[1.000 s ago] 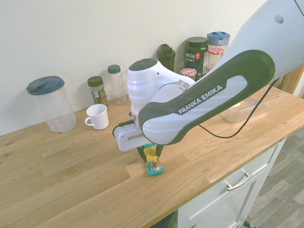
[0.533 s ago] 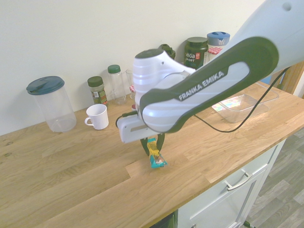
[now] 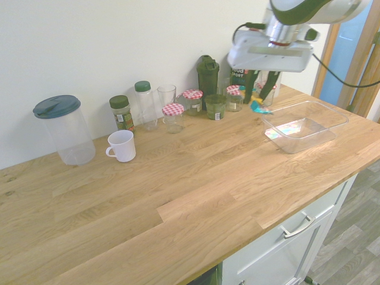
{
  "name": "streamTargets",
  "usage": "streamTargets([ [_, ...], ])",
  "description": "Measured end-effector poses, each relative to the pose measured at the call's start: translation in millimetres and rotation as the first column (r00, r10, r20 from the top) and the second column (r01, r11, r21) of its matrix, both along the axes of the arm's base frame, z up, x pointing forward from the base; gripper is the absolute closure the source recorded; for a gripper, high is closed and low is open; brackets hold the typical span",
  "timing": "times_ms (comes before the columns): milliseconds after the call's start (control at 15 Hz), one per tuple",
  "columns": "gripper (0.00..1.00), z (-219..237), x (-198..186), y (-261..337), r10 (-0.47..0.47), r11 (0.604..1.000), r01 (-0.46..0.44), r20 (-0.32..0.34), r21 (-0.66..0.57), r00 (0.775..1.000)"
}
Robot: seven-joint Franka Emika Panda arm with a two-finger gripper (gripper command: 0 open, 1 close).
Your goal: Put the protein bar into the container
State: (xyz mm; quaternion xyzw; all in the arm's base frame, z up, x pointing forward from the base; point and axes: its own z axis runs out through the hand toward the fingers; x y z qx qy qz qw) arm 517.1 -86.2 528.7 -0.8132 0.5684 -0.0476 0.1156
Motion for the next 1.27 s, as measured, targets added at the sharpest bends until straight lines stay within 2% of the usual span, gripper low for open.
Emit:
streamTargets([
  [267,1.0,-43.1,-8.9,-108.2,-0.076,0.995,0.078,-0.04,0.06,0.996],
  [333,0.0,-53.9,-8.9,-121.6,-0.082,0.994,0.085,-0.054,0.065,0.995],
  [600,0.0,-77.5,0.0,-132.2,-0.086,0.994,0.092,-0.091,0.063,0.992],
  [1067,0.0,-72.9,2.2,-133.9,-0.092,0.994,0.097,-0.085,0.055,0.992],
  [1200,0.0,-66.2,6.0,-124.1,-0.067,0.997,0.07,-0.072,0.029,0.995],
  [1267,0.0,-55.6,8.3,-110.1,-0.027,1.0,0.028,-0.052,0.012,0.998],
])
